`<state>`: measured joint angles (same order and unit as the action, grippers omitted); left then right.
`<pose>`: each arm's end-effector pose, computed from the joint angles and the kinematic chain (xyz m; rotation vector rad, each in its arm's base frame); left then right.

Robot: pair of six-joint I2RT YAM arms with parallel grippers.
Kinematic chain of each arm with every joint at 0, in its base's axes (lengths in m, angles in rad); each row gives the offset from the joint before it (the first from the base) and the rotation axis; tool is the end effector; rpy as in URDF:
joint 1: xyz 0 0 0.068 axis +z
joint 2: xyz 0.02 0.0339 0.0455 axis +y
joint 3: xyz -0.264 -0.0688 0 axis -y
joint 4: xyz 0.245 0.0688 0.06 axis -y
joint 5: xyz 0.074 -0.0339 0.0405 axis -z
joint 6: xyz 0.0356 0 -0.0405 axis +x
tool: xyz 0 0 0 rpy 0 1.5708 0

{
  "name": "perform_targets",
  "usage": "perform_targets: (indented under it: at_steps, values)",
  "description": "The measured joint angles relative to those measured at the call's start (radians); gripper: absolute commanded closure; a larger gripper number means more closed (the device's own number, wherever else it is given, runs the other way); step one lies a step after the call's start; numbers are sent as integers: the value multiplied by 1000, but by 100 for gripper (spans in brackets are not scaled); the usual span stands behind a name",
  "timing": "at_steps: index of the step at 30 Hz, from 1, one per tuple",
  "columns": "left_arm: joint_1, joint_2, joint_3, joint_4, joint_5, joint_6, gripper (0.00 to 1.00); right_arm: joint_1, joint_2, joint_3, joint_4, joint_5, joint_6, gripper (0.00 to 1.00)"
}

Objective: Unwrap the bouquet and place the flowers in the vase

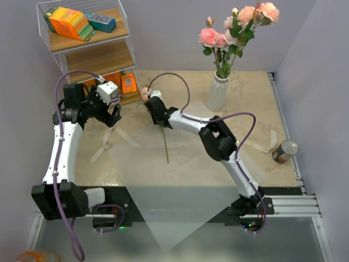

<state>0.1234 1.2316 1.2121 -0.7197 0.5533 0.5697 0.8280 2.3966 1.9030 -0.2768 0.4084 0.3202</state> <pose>0.2557 0.0129 0.3474 0.7474 2.0613 -0.2547 0.3721 0.3844 0.1550 -0.3758 2.2359 0.1261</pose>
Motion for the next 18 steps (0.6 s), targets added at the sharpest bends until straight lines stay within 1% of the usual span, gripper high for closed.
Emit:
perform_targets:
  at_steps: [5, 9, 12, 18]
  values:
    - [0, 0, 0, 0, -5, 0, 0, -1, -12, 1, -2, 9, 8, 100]
    - [0, -4, -1, -1, -10, 0, 1, -3, -68, -2, -18, 26, 7, 100]
    - [0, -13, -1, -1, -11, 0, 0, -4, -174, -34, -18, 44, 1, 100]
    - [0, -21, -1, -2, -10, 0, 1, -18, -456, -109, 2, 82, -20, 100]
